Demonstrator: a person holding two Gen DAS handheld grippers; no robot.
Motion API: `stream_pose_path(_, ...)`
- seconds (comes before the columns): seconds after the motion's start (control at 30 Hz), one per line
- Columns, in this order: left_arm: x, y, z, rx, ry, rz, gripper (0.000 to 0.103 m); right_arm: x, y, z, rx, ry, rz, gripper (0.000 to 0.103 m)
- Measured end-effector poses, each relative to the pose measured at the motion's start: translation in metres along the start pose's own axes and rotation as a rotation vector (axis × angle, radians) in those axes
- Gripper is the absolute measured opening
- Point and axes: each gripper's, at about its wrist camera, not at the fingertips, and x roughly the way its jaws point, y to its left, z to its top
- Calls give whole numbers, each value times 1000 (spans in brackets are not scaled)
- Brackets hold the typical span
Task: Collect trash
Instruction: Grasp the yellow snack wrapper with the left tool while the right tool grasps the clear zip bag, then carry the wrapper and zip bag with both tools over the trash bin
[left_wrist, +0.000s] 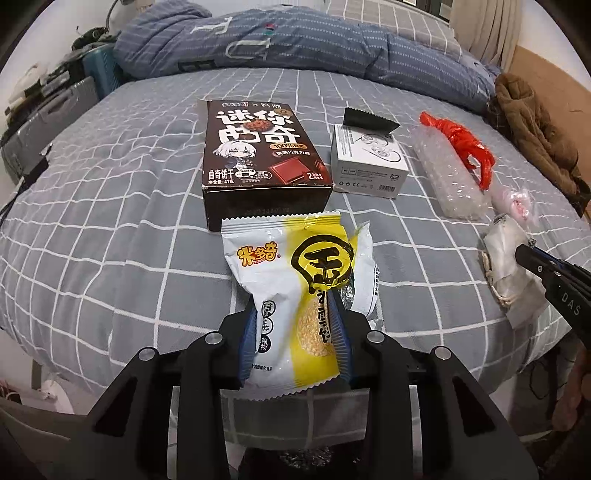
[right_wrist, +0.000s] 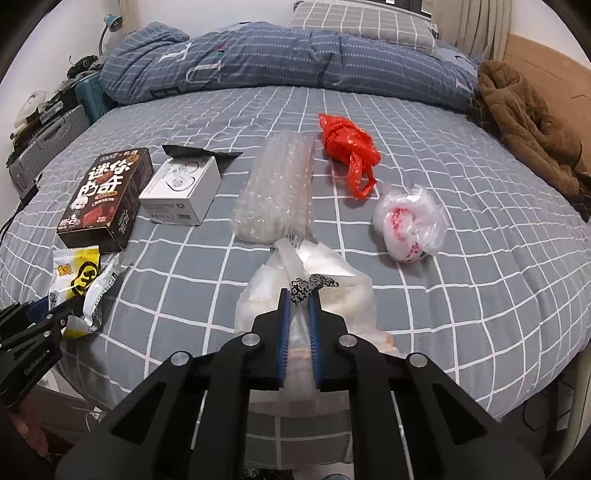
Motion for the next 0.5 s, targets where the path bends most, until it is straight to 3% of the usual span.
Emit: stream_pose_path(0.5, -39, 1, -8, 22, -60, -37, 35, -42, 0, -6, 11, -92, 26, 9)
